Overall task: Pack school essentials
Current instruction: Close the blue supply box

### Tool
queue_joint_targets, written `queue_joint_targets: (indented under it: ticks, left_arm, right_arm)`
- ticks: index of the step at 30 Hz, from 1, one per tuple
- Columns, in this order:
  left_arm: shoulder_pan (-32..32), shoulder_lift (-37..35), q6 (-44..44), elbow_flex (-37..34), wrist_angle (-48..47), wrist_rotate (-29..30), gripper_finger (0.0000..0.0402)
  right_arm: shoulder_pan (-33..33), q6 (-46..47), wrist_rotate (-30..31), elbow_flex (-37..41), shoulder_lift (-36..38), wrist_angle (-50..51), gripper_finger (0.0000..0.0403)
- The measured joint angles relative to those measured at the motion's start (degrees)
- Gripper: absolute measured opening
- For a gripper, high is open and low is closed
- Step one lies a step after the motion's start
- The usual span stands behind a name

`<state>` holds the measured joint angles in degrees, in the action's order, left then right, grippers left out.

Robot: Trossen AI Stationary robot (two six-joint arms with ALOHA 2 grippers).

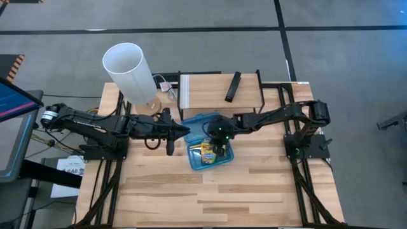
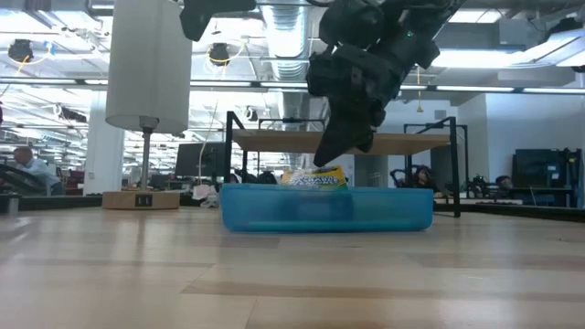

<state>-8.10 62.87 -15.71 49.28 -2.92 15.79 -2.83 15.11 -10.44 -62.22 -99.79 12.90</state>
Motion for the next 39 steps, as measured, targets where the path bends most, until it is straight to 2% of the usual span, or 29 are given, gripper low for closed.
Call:
queue_joint_targets:
  ticks: [6,11,17,28,39]
  left_arm:
    - [0.11,0.00,2.13,0.00,3.89,0.06,0.0041]
    - [0.81,0.00,3.04,0.00,7.57,-0.07,0.0041]
    - [0.81,0.00,3.00,0.02,7.05,-0.65,0.0041]
    - [1.07,0.00,3.87,0.02,6.23,-1.49,0.0041]
    - [1.38,0.00,2.32,0.04,4.97,-2.93,0.0041]
  right_arm:
    - [-3.20,1.36,1.53,0.02,0.42,-0.04,0.0005]
    - [-4.88,2.02,1.53,0.00,-1.97,-0.09,0.0005]
    - [-2.86,2.89,-0.19,0.03,-4.63,0.22,0.0005]
    - [-0.69,3.07,-0.42,0.02,-4.46,0.91,0.0005]
    - [-6.08,3.87,0.42,0.00,4.46,1.41,0.0005]
